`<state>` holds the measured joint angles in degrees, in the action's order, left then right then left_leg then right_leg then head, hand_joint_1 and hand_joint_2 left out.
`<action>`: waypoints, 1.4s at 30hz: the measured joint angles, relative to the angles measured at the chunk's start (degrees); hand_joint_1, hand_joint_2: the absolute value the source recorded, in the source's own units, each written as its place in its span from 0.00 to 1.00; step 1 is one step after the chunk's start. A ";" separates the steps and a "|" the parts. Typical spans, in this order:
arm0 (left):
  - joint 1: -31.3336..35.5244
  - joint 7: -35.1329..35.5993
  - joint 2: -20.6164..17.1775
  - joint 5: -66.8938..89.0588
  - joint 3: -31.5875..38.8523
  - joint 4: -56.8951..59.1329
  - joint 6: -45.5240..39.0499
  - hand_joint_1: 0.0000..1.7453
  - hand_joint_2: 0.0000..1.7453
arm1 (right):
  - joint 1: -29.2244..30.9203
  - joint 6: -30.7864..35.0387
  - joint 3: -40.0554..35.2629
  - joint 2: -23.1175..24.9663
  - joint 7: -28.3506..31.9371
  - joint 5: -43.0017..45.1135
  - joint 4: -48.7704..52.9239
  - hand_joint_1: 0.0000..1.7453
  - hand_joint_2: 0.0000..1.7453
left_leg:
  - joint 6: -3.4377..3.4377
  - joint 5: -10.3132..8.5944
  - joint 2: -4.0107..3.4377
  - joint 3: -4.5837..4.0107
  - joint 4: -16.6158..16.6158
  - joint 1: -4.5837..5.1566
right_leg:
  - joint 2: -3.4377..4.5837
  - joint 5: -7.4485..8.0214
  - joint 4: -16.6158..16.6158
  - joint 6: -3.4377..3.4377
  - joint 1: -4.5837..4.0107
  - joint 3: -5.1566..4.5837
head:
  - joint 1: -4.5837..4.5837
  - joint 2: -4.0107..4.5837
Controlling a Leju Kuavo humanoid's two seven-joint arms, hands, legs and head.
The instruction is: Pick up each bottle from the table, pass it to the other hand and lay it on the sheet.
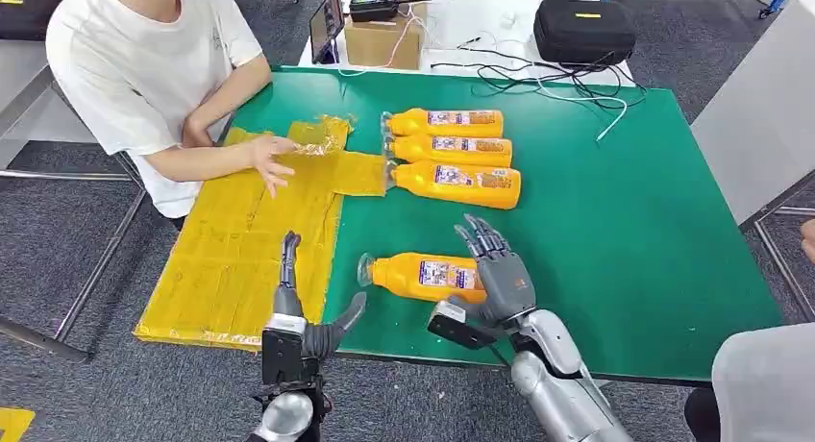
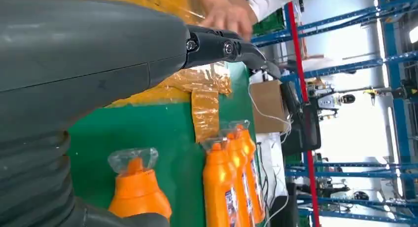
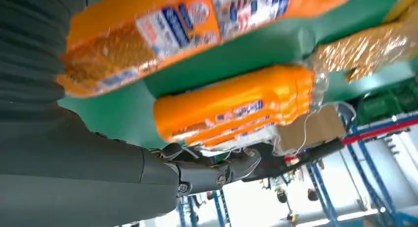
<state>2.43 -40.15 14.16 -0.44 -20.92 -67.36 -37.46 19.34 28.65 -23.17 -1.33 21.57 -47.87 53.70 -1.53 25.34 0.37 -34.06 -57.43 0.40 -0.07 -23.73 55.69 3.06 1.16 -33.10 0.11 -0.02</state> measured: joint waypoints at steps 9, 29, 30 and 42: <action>0.04 0.00 -0.04 -0.02 -0.24 0.48 0.11 0.00 1.00 | -0.38 -1.53 -2.53 0.37 1.60 1.32 -2.07 0.00 1.00 | -0.01 0.00 0.01 0.00 0.00 0.01 | 0.00 0.00 -0.01 0.00 0.01 0.00 | 0.00 0.02; -1.44 0.00 -0.85 -0.28 -0.20 0.20 -2.16 0.00 1.00 | -4.16 4.81 -0.59 -2.95 -7.34 -2.60 2.25 0.00 1.00 | -0.01 0.00 0.02 -0.01 -0.01 0.01 | 0.00 0.00 -0.01 0.00 0.01 -0.02 | 0.02 0.02; -1.47 0.00 -0.90 -0.28 -0.22 0.18 -2.25 0.00 1.00 | -4.35 4.81 -0.28 -3.13 -7.67 -2.71 2.54 0.00 1.00 | -0.01 0.00 0.01 -0.01 -0.01 0.01 | 0.00 0.00 -0.01 0.00 0.01 -0.01 | 0.00 0.00; -1.99 0.00 -1.14 -1.49 -0.04 0.00 -1.27 0.00 1.00 | -5.38 -7.41 3.94 -4.96 -9.58 1.77 2.56 0.00 1.00 | -0.01 0.00 0.01 -0.02 -0.01 0.02 | 0.00 0.00 -0.01 0.00 0.02 -0.02 | 0.00 0.00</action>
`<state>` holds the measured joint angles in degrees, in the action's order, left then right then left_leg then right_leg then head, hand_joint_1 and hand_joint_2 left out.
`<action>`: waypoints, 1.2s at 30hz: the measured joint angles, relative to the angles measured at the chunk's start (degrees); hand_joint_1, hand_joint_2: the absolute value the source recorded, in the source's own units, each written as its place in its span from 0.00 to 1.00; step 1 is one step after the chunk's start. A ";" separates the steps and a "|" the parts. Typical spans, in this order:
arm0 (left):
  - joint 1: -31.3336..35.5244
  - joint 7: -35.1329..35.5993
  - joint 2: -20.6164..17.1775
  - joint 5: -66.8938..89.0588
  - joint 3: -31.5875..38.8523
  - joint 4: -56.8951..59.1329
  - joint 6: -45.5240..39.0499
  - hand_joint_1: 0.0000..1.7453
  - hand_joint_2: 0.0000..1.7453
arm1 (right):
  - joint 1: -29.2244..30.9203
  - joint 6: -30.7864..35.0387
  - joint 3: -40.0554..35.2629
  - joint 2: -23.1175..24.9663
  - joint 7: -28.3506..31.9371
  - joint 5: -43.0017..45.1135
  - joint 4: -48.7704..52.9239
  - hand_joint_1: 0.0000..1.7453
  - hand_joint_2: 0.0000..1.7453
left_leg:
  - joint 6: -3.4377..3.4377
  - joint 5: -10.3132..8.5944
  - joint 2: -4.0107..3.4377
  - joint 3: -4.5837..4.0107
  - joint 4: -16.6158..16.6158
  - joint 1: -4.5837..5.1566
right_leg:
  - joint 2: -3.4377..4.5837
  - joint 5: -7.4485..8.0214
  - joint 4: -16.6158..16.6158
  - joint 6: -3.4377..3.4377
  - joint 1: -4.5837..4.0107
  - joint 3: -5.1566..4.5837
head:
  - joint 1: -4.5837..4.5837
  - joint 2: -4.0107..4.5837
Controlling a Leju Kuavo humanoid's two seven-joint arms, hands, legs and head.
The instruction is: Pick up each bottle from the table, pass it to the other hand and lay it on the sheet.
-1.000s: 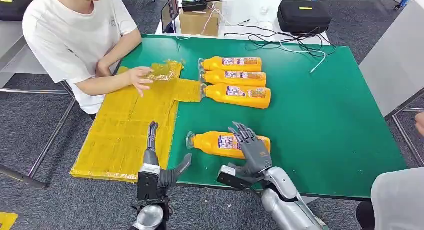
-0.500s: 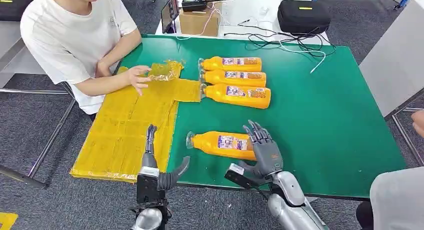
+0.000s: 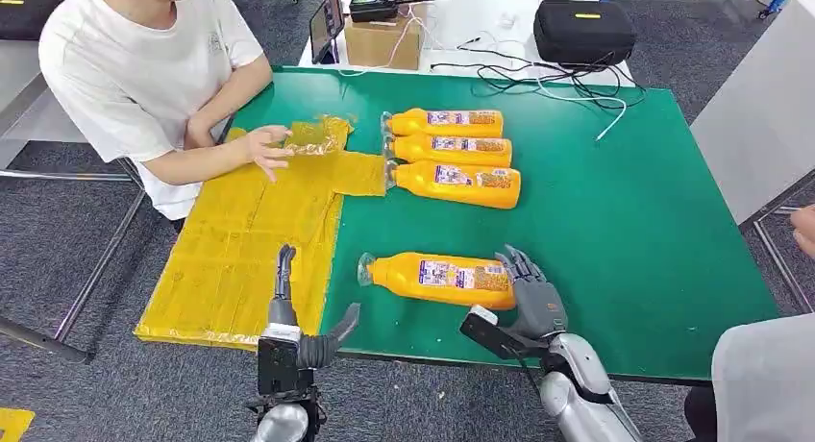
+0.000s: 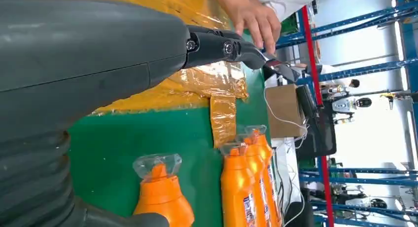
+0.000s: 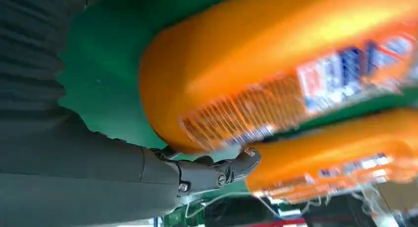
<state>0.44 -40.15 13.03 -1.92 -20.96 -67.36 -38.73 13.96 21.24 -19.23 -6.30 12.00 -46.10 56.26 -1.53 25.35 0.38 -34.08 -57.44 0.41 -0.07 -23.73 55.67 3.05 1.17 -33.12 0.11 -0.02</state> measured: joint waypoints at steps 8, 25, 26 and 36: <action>0.05 0.00 -0.04 0.11 0.00 0.09 0.50 0.00 1.00 | 0.84 -2.64 0.26 0.06 -1.64 -0.15 -1.53 0.00 1.00 | 0.00 0.00 -0.03 0.03 0.00 -0.01 | 0.00 0.00 0.00 0.00 -0.01 0.01 | 0.02 0.00; 0.73 0.00 -0.04 0.50 -0.02 0.68 1.09 0.00 1.00 | 5.44 -9.85 -0.94 0.15 -4.98 -1.27 -5.20 1.00 1.00 | 0.00 0.00 -0.15 0.18 0.00 -0.01 | 0.02 0.01 0.00 0.00 -0.01 0.11 | 0.00 0.02; 0.87 0.00 -0.04 0.55 -0.02 0.77 1.09 0.00 1.00 | 6.01 -10.25 -1.18 0.15 -5.24 -1.27 -5.55 1.00 1.00 | 0.00 0.00 -0.17 0.22 0.00 -0.01 | 0.03 0.01 0.00 -0.01 -0.01 0.14 | 0.02 0.02; 2.28 0.00 0.00 0.72 0.13 2.27 1.51 0.00 1.00 | 11.11 -12.94 -3.45 0.15 -7.06 -1.64 -10.93 1.00 1.00 | 0.00 0.00 -0.18 0.48 0.01 -0.01 | 0.05 0.04 -0.01 -0.02 -0.02 0.34 | 0.02 0.02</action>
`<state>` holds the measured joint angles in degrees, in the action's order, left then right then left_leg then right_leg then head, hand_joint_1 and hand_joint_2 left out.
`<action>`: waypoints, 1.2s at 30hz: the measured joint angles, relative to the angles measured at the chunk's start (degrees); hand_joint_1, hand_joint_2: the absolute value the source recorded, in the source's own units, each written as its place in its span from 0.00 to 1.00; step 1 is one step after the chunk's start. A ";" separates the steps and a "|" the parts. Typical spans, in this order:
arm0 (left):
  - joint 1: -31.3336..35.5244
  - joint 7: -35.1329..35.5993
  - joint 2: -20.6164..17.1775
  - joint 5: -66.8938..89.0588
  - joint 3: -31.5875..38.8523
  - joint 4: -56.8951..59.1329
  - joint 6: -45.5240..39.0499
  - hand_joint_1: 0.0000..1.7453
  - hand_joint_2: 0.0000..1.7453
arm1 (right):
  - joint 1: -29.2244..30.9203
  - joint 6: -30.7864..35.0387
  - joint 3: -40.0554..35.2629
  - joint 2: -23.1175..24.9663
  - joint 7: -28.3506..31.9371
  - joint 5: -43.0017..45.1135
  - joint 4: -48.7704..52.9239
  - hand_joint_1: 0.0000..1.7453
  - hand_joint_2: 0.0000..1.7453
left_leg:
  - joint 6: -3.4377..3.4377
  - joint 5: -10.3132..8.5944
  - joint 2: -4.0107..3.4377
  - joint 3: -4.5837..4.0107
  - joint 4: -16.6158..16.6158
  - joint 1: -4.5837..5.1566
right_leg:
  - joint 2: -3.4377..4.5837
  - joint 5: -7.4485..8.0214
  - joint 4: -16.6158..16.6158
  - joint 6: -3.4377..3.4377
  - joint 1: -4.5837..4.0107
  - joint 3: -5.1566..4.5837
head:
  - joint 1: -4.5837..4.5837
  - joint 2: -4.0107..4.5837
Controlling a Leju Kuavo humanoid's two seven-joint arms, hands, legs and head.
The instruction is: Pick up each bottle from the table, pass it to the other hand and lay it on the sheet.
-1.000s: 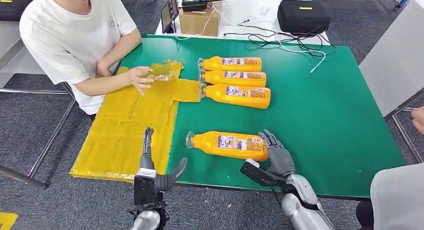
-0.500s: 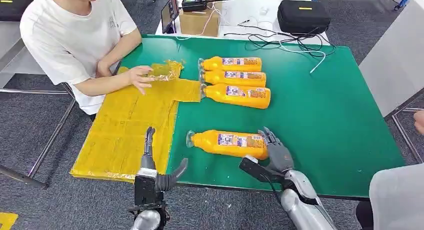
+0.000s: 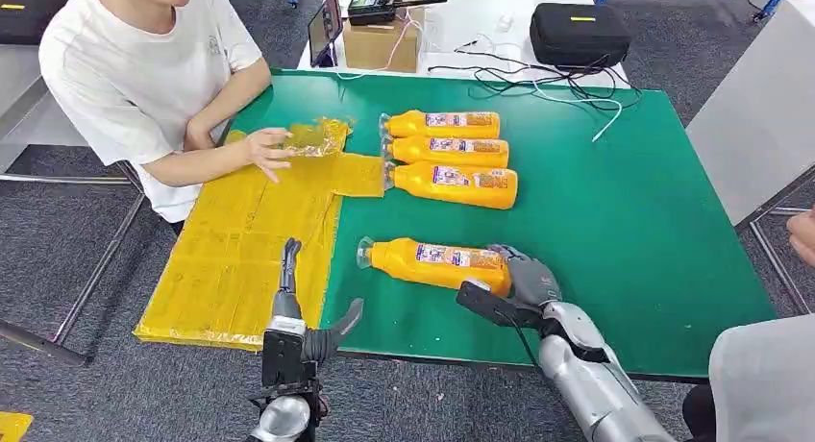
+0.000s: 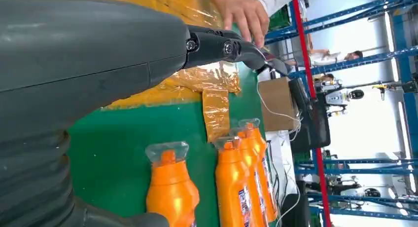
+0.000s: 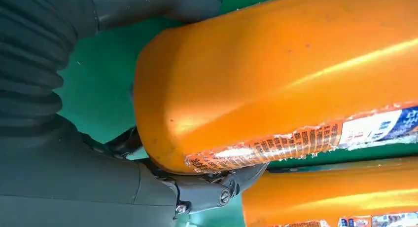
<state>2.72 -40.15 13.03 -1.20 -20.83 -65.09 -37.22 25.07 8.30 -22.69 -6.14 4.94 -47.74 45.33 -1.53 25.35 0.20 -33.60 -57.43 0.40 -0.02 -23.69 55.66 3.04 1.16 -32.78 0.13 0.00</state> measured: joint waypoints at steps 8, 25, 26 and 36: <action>-0.07 0.00 0.04 0.07 0.04 0.61 -0.09 0.00 1.00 | 0.09 2.01 -0.35 0.00 2.91 3.59 -1.61 1.00 1.00 | 0.00 0.00 0.04 0.09 0.00 0.00 | -0.02 -0.01 0.00 0.01 0.01 0.14 | -0.02 -0.02; -4.22 0.35 -0.81 -10.24 -3.19 -9.79 7.49 0.00 1.00 | -12.53 21.56 10.74 5.51 21.01 20.35 10.87 1.00 1.00 | 0.01 0.02 0.16 -0.41 0.00 0.01 | -0.04 -0.03 0.01 0.03 0.02 -0.24 | -0.02 -0.02; -4.45 0.59 -1.05 -11.33 -4.07 -10.58 9.62 0.00 1.00 | -12.61 22.85 11.63 6.06 22.01 21.03 11.72 1.00 1.00 | 0.01 0.02 0.15 -0.40 0.00 0.01 | -0.04 -0.03 0.01 0.03 0.02 -0.25 | 0.00 0.00; -5.06 4.44 -2.95 -19.50 -8.31 -12.55 18.02 0.00 1.00 | -14.65 22.73 14.36 8.87 26.58 27.39 17.95 1.00 1.00 | 0.01 0.02 0.15 -0.41 0.01 0.00 | -0.04 -0.04 0.01 0.03 0.01 -0.29 | 0.00 0.00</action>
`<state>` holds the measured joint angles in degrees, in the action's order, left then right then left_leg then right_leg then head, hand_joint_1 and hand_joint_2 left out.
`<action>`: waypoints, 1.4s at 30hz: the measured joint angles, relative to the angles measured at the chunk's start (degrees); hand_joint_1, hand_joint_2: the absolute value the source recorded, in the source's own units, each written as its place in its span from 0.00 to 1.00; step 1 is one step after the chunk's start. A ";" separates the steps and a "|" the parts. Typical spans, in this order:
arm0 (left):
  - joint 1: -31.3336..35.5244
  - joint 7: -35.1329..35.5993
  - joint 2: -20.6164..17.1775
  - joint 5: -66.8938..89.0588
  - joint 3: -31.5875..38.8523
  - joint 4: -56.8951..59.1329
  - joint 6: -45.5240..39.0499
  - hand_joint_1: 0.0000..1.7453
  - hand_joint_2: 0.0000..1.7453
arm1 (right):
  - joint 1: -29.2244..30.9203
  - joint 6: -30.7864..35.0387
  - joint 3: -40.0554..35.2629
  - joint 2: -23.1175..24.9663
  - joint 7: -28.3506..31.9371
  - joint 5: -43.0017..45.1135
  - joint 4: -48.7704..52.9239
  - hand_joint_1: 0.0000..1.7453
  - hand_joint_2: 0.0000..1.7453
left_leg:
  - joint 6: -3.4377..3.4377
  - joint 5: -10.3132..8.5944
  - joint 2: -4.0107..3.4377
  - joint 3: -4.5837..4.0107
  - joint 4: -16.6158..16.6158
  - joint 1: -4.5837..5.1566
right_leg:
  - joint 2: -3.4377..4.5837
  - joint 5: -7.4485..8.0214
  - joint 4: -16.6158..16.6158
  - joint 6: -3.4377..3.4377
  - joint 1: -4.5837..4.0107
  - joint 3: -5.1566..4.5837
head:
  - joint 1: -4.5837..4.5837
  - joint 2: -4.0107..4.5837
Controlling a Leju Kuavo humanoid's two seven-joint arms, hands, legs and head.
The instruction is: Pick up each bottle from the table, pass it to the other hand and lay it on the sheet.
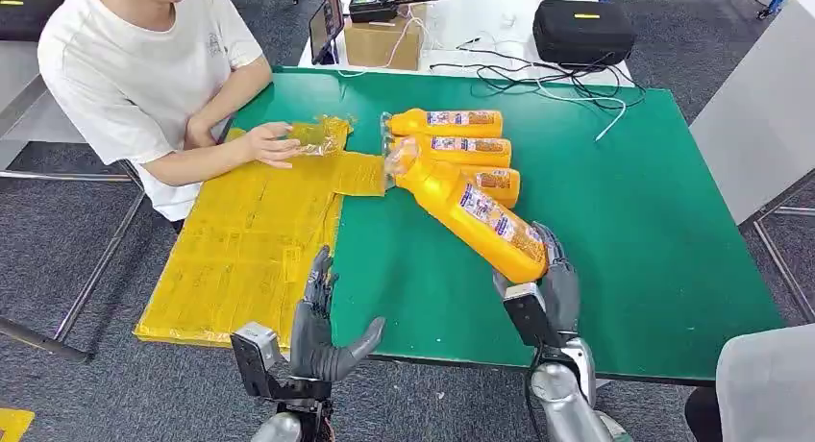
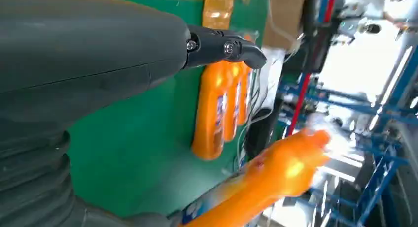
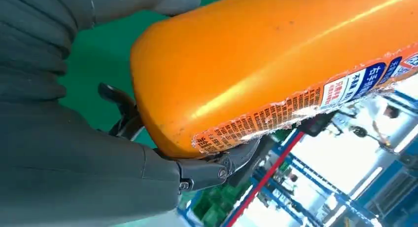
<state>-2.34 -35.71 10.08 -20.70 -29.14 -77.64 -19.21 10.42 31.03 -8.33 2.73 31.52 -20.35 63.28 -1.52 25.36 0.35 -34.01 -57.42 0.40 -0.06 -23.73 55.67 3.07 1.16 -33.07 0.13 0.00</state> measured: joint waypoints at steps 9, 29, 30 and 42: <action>0.12 3.12 -0.26 -5.35 -0.24 0.02 5.87 0.00 1.00 | -2.92 -6.18 -4.75 2.12 1.33 0.04 4.83 1.00 1.00 | 0.00 0.00 -0.02 -0.03 0.01 0.00 | 0.00 -0.01 0.00 -0.01 0.00 -0.04 | 0.00 0.00; 1.10 3.82 0.15 -10.29 1.03 -1.38 11.23 0.00 1.00 | -4.42 -11.36 -20.96 4.76 5.46 0.81 2.88 1.00 1.00 | 0.01 0.00 -0.03 -0.08 0.02 -0.01 | 0.00 -0.03 0.00 -0.03 0.01 -0.07 | -0.02 -0.02; 0.77 3.82 0.18 -11.05 1.23 -2.17 11.75 0.00 1.00 | -4.21 -11.69 -21.52 4.83 5.40 0.89 2.38 1.00 1.00 | 0.01 0.00 -0.05 -0.08 0.02 -0.01 | 0.01 -0.03 0.01 -0.04 0.01 -0.07 | -0.02 0.00; -3.63 3.30 0.20 -15.56 4.55 -8.57 17.02 0.05 1.00 | -1.58 -13.15 -25.40 6.36 4.65 -0.83 -4.61 1.00 1.00 | 0.01 0.01 -0.11 -0.08 0.02 -0.03 | 0.01 -0.04 0.00 -0.05 -0.01 -0.17 | 0.00 -0.02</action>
<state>-5.98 -32.41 10.27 -36.26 -24.59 -86.20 -2.19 8.84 17.88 -33.73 9.09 36.17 -21.18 58.66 -1.51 25.37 0.24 -34.09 -57.40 0.37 -0.04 -23.77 55.67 3.02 1.15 -33.24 0.13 -0.02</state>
